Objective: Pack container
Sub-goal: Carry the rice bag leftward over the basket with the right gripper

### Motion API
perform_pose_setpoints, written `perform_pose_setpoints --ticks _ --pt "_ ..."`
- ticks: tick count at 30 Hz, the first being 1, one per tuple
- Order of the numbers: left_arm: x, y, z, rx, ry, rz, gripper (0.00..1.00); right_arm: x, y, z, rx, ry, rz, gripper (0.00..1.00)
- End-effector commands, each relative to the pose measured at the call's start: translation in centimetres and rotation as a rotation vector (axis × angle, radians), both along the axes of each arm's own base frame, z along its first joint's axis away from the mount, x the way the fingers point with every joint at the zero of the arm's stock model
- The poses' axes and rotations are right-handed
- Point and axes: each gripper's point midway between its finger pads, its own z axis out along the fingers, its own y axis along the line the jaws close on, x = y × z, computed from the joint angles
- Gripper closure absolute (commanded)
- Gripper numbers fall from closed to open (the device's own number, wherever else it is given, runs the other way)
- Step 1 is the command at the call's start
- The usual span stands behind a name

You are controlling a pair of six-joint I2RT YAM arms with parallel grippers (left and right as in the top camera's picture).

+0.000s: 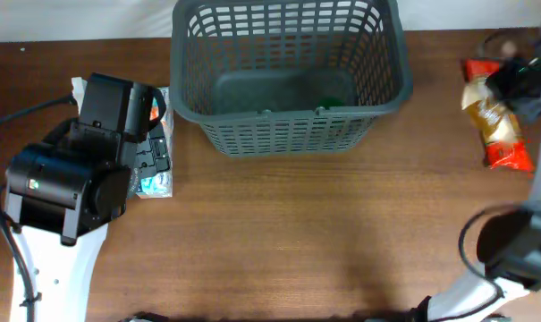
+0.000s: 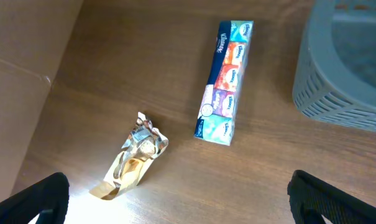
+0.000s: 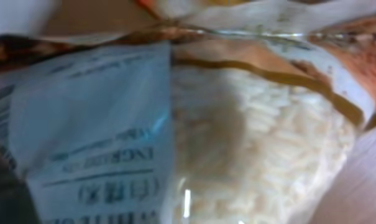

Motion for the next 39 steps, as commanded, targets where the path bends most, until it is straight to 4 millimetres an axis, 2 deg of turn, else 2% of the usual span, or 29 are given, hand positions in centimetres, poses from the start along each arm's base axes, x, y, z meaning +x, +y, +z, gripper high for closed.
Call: perform_pose_setpoints --ticks 1,2,3,5,6,7,9,10,11,12,14,15,16,19,21,22,23,24,29,34,38,39 --pt "0.1 0.0 -0.2 -0.014 0.001 0.011 0.01 0.4 4.5 10.1 -0.085 -0.258 0.222 0.96" --pt "0.2 0.0 -0.2 -0.015 -0.002 0.012 0.01 0.5 6.3 12.4 -0.092 -0.326 0.283 0.96" --pt "0.2 0.0 -0.2 -0.016 -0.003 0.012 0.01 0.5 7.5 13.7 -0.093 -0.364 0.32 0.96" --pt "0.3 -0.1 -0.1 -0.017 -0.007 0.012 0.01 0.6 11.8 17.3 -0.104 -0.481 0.469 0.96" --pt "0.3 -0.1 -0.1 -0.017 -0.007 0.012 0.01 0.6 13.3 18.3 -0.109 -0.513 0.52 0.96" --pt "0.3 -0.1 -0.1 -0.017 -0.006 0.012 0.01 0.7 16.2 19.6 -0.12 -0.562 0.616 0.96" --pt "0.2 -0.1 -0.1 -0.017 -0.005 0.011 0.01 0.7 19.9 20.6 -0.143 -0.608 0.74 0.96" --pt "0.2 -0.1 -0.1 -0.017 -0.005 0.011 0.01 0.8 21.4 20.9 -0.157 -0.624 0.791 0.96" --pt "0.2 -0.1 -0.1 -0.017 -0.005 0.011 0.01 0.8 24.3 21.0 -0.176 -0.643 0.888 0.96" --pt "0.2 -0.1 -0.1 -0.017 -0.005 0.011 0.01 0.8 26.4 20.8 -0.191 -0.652 0.958 0.96" --pt "0.2 -0.1 -0.1 -0.016 -0.005 0.011 0.01 0.8 29.8 20.4 -0.208 -0.664 1.064 0.96" --pt "0.2 -0.1 -0.2 -0.016 -0.003 0.011 0.01 0.7 31.9 19.8 -0.225 -0.664 1.139 0.96" --pt "0.2 -0.1 -0.2 -0.016 -0.001 0.011 0.01 0.7 33.0 19.4 -0.239 -0.662 1.184 0.96" --pt "-0.1 0.0 -0.3 -0.012 0.014 0.011 0.01 1.2 37.0 16.3 -0.33 -0.616 1.389 0.96" --pt "-0.4 0.1 -0.5 -0.008 0.025 0.011 0.01 1.8 38.1 14.5 -0.356 -0.583 1.456 0.96" --pt "-0.6 0.2 -0.6 -0.005 0.037 0.012 0.01 2.7 38.7 12.7 -0.358 -0.55 1.484 0.96" --pt "-0.7 0.2 -0.6 -0.004 0.041 0.012 0.01 2.8 38.8 12.4 -0.356 -0.543 1.485 0.96" --pt "-0.9 0.2 -0.7 -0.001 0.051 0.012 0.01 3.8 39.0 10.8 -0.347 -0.509 1.488 0.96" --pt "-1.3 0.4 -0.9 0.005 0.07 0.012 0.01 6.3 38.8 6.2 -0.356 -0.399 1.469 0.96" --pt "-1.3 0.4 -0.9 0.005 0.07 0.012 0.01 7.7 39.1 3.6 -0.349 -0.358 1.472 0.96" --pt "-1.3 0.4 -0.9 0.005 0.07 0.012 0.01 9.9 38.3 1.0 -0.419 -0.299 1.42 0.94" --pt "-1.3 0.4 -0.9 0.005 0.071 0.012 0.01 10.6 38.0 0.0 -0.443 -0.275 1.403 0.92"
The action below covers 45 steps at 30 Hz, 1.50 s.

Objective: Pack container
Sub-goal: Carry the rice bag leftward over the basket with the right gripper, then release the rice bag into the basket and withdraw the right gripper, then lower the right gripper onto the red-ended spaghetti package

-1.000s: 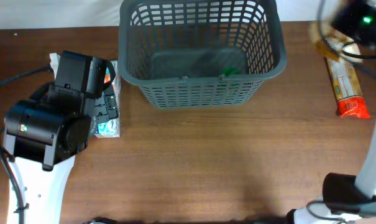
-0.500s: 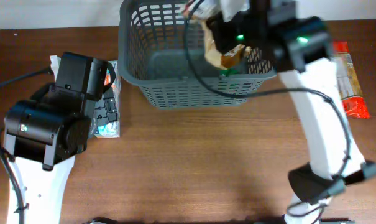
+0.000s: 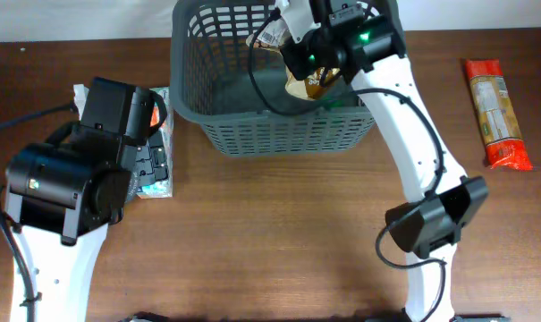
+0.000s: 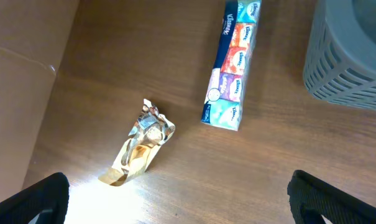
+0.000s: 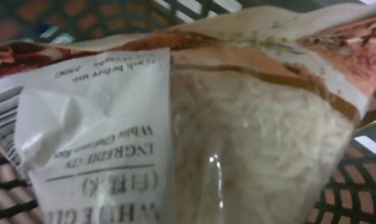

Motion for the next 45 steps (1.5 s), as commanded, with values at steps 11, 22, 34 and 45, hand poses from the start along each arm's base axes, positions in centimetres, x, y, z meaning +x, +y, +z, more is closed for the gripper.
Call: perform_pose_setpoints --ticks 11,22,34,45 --pt "-0.3 0.1 -0.4 -0.007 0.019 0.014 0.01 2.9 -4.0 -5.0 -0.091 0.068 -0.165 0.9" --pt "-0.3 0.1 -0.4 -0.006 0.022 0.014 0.01 3.3 -9.8 4.4 -0.013 -0.087 -0.386 0.01" --pt "-0.3 0.1 -0.4 -0.007 0.019 0.014 0.01 -4.3 -29.1 16.3 0.012 -0.242 -0.867 0.01" --pt "0.1 0.0 -0.2 -0.012 0.0 0.014 0.01 -10.3 -42.2 9.9 -0.094 0.045 -1.164 0.01"
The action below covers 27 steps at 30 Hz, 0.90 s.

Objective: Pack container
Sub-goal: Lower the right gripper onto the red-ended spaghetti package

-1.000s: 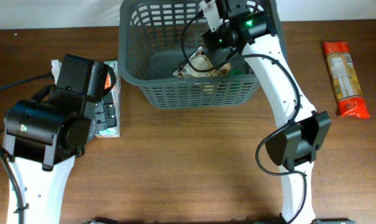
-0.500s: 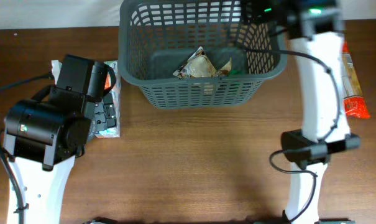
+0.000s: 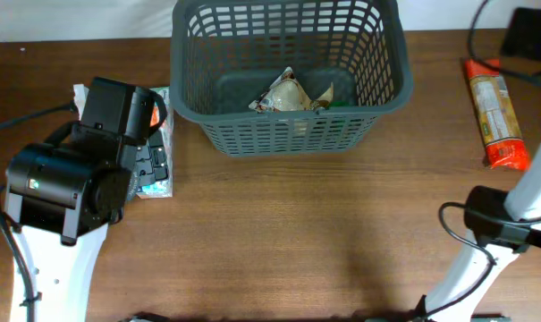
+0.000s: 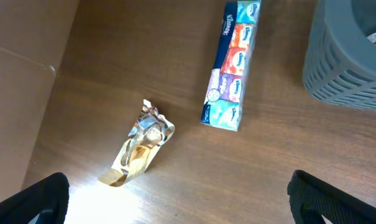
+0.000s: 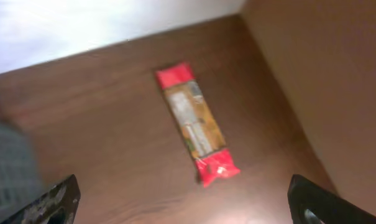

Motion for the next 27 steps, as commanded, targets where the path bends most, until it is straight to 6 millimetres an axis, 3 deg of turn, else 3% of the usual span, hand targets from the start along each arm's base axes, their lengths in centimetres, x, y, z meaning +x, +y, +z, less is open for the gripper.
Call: perform_pose_setpoints --ticks 1,5,10,16,20,24,27 --pt "0.0 0.0 -0.2 -0.011 0.004 0.014 0.01 -0.5 -3.5 -1.4 0.007 0.031 -0.081 0.01" --pt "0.0 0.0 -0.2 -0.011 0.006 0.013 0.01 1.6 -4.8 -5.4 0.077 0.103 0.102 0.01" --pt "-0.1 0.1 -0.3 -0.009 0.009 0.014 0.01 3.1 -7.4 -11.5 0.14 0.18 0.077 0.01" --pt "-0.1 0.1 -0.3 -0.009 0.011 0.014 0.01 4.2 -7.2 -15.5 0.115 0.26 0.196 0.01" --pt "-0.4 0.2 -0.4 -0.004 0.027 0.014 0.01 3.8 -7.2 -18.6 0.067 0.37 0.329 0.01" --pt "-0.4 0.2 -0.4 -0.005 0.025 0.014 0.01 2.9 -8.0 -23.8 0.099 0.471 0.288 0.01" --pt "0.1 0.0 -0.2 -0.011 0.001 0.014 0.01 2.9 -8.8 -25.5 0.109 0.494 0.215 0.01"
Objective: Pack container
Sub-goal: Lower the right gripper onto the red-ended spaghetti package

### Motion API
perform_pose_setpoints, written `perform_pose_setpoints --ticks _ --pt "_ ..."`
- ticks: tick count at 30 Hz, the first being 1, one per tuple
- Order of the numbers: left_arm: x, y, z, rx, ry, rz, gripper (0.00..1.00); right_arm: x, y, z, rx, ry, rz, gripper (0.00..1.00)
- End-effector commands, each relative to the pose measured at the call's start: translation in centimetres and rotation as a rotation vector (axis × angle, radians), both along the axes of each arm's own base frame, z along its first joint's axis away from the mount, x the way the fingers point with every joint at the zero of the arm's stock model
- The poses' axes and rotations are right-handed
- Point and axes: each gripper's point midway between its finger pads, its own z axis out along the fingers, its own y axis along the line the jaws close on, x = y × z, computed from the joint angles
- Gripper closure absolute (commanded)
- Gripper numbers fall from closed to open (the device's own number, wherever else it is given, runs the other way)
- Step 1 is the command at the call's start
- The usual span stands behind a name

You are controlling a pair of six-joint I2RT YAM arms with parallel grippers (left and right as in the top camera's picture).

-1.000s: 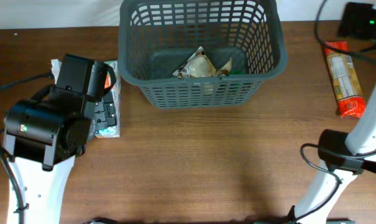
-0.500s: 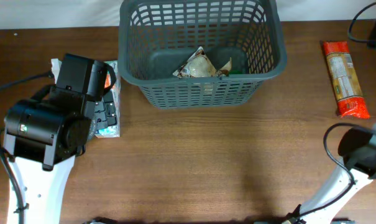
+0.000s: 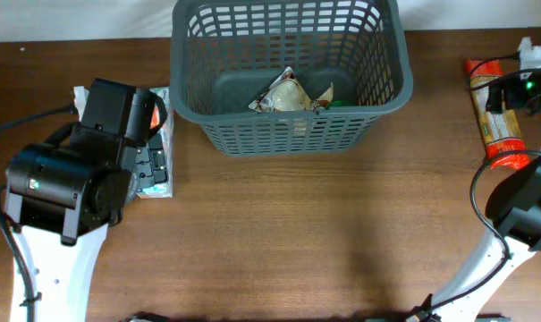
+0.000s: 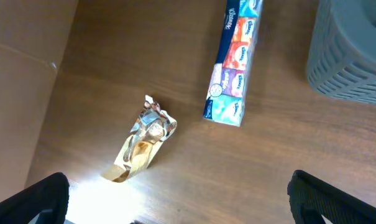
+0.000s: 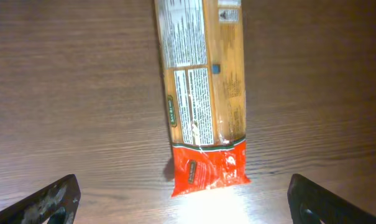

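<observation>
The grey basket (image 3: 288, 134) stands at the back middle, with a bag of white rice (image 3: 288, 93) lying inside. On the table at the far right lies a long red-ended packet (image 5: 200, 93), also visible from overhead (image 3: 495, 116). My right gripper (image 5: 188, 205) hangs open just above the packet's red end, its fingers wide on either side. My left gripper (image 4: 181, 205) is open above bare table. A multicoloured tissue pack (image 4: 232, 65) and a crumpled gold wrapper (image 4: 141, 140) lie ahead of it.
The basket's corner (image 4: 352, 56) shows to the right of the tissue pack. My left arm's body (image 3: 69, 188) covers most of the tissue pack from overhead. The table's right edge runs close beside the red packet.
My right gripper, still open, has come down from high above the table's right end to close over the red packet. My left wrist view has shifted only slightly.
At first my right gripper was shut on the rice bag at the table's right end. Then it held the bag over the basket. Later the bag lay in the basket and the gripper was open, back at the right. Now it hangs over the red packet.
</observation>
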Motion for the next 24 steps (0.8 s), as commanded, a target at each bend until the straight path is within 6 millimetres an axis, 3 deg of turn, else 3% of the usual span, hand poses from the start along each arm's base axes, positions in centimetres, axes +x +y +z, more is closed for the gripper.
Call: perform_pose_setpoints --ticks 1,9,18,24 --pt "0.6 -0.1 0.1 -0.018 -0.023 0.014 0.01 -0.2 -1.2 -1.9 -0.031 0.04 -0.056 0.01" --pt "0.8 -0.2 0.2 -0.022 -0.035 0.014 0.01 1.3 -2.0 -1.5 -0.059 -0.02 -0.058 0.01" --pt "0.0 0.0 -0.2 -0.011 0.005 0.013 0.01 0.6 -1.9 -6.6 0.046 0.056 -0.071 0.01" --pt "0.0 -0.1 -0.3 -0.02 0.01 0.009 0.01 -0.1 -2.8 -7.6 0.088 0.058 -0.097 0.01"
